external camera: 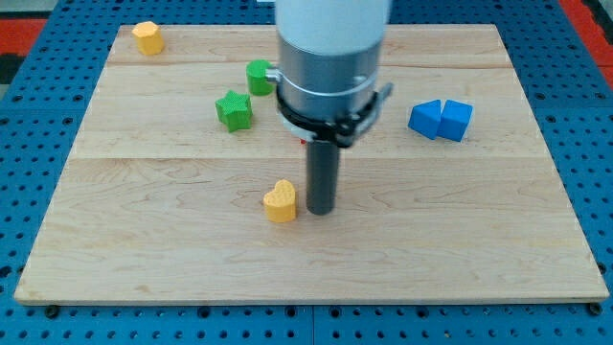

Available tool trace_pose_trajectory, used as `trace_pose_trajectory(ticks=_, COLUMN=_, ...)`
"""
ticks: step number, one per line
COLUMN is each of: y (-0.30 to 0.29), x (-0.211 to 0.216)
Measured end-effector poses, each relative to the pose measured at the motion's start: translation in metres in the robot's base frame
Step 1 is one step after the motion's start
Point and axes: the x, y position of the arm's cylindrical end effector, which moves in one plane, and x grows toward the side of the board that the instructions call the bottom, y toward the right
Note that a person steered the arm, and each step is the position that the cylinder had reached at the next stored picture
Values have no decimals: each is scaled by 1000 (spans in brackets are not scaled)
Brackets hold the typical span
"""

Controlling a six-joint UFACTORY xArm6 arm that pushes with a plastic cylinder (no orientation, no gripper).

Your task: Push the yellow heart into the yellow hexagon

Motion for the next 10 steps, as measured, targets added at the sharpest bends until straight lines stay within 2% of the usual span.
trace_pose_trajectory(ticks=1, y=-33, x=-7)
trace_pose_trajectory(ticks=3, y=-42, x=30)
trace_pose_trajectory(ticks=4, y=-98, x=23)
trace_pose_trajectory(ticks=6, y=-158, x=-22)
trace_pose_trajectory(ticks=10, y=-184, x=-69)
